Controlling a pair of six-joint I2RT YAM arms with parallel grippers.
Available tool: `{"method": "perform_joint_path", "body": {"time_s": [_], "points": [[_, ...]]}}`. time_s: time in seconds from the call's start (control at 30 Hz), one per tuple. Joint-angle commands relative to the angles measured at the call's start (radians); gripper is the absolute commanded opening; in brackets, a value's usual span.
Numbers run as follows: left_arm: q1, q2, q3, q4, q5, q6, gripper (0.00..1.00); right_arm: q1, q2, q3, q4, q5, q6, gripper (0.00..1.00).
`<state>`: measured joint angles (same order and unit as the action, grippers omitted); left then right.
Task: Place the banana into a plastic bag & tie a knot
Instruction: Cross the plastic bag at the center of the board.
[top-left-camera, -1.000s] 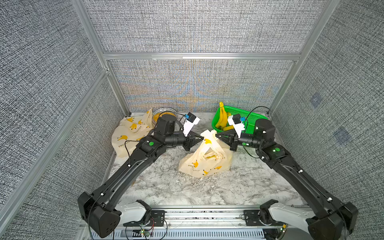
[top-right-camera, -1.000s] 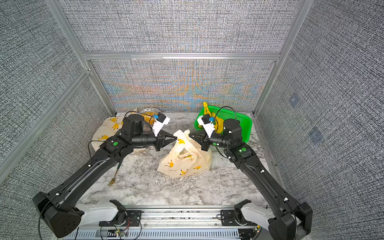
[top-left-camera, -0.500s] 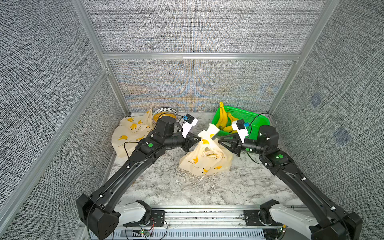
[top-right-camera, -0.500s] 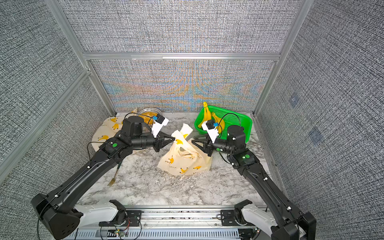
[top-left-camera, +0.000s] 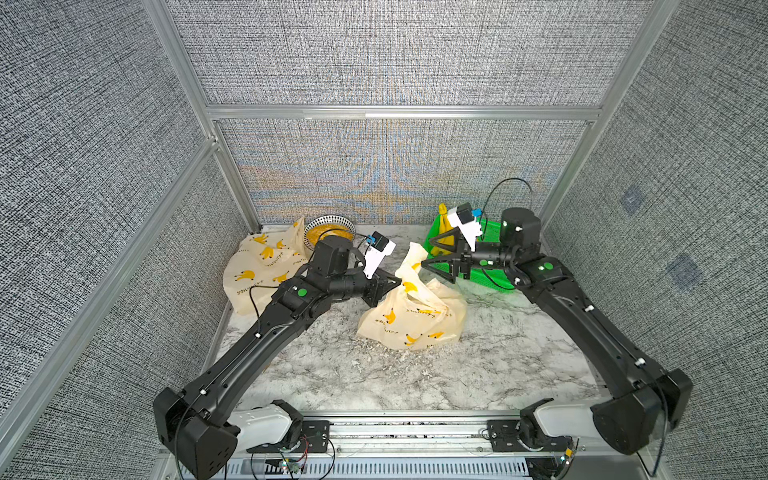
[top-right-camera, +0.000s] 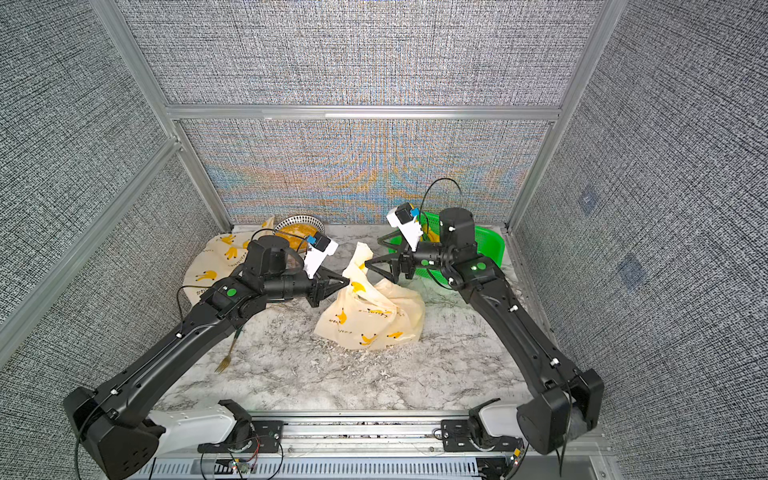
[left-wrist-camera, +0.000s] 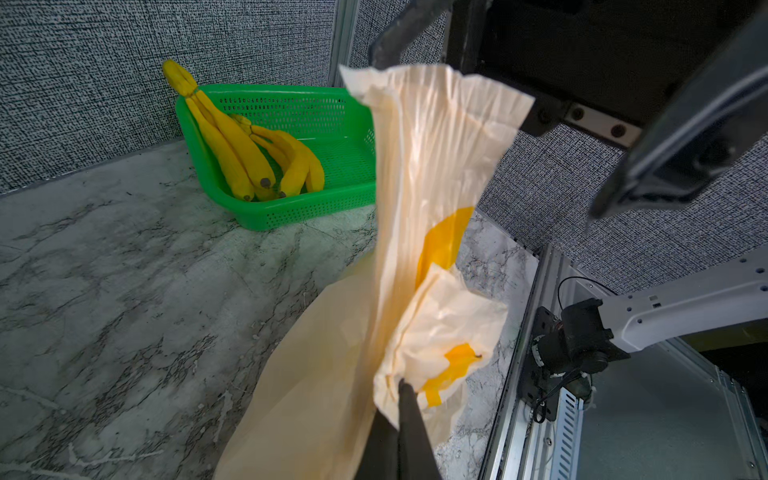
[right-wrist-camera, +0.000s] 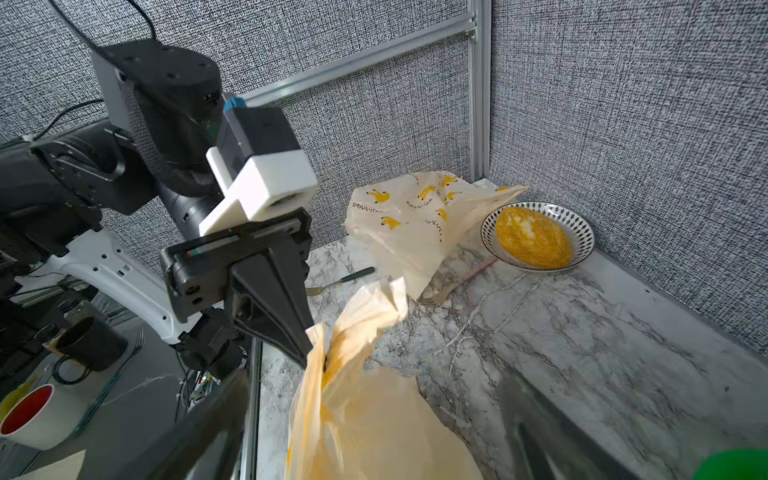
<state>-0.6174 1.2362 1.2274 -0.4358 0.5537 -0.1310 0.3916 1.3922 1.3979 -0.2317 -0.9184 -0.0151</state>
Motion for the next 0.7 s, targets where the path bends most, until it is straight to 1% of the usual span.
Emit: {"method": "perform_joint_path", "body": {"time_s": [0.0,0.07,0.1,0.17,0.23,0.33,0.43,0.67], "points": [[0.004,-0.012,-0.007,0.035,0.003,0.008,0.00,0.034,0.053,0.064,-0.084,-0.044,-0.029,0.77],[0.006,-0.015,-0.008,0.038,0.001,0.005,0.00,0.064,0.074,0.082,-0.103,-0.051,-0.050,0.75],[0.007,-0.017,-0.007,0.040,0.000,0.005,0.00,0.077,0.077,0.084,-0.106,-0.051,-0.059,0.71],[0.008,-0.018,0.001,0.039,0.000,0.005,0.00,0.091,0.086,0.088,-0.109,-0.041,-0.061,0.57],[0.009,-0.017,0.011,0.039,0.004,0.005,0.00,0.092,0.087,0.090,-0.102,-0.031,-0.055,0.33],[0.008,-0.016,0.024,0.035,0.009,0.005,0.00,0.092,0.068,0.079,-0.075,0.008,-0.038,0.12],[0.009,-0.023,0.024,0.037,0.001,0.004,0.00,0.087,0.037,0.047,-0.041,0.041,-0.024,0.04],[0.008,-0.020,0.031,0.039,-0.020,-0.001,0.00,0.067,-0.020,-0.046,0.018,0.058,0.002,0.05]]}}
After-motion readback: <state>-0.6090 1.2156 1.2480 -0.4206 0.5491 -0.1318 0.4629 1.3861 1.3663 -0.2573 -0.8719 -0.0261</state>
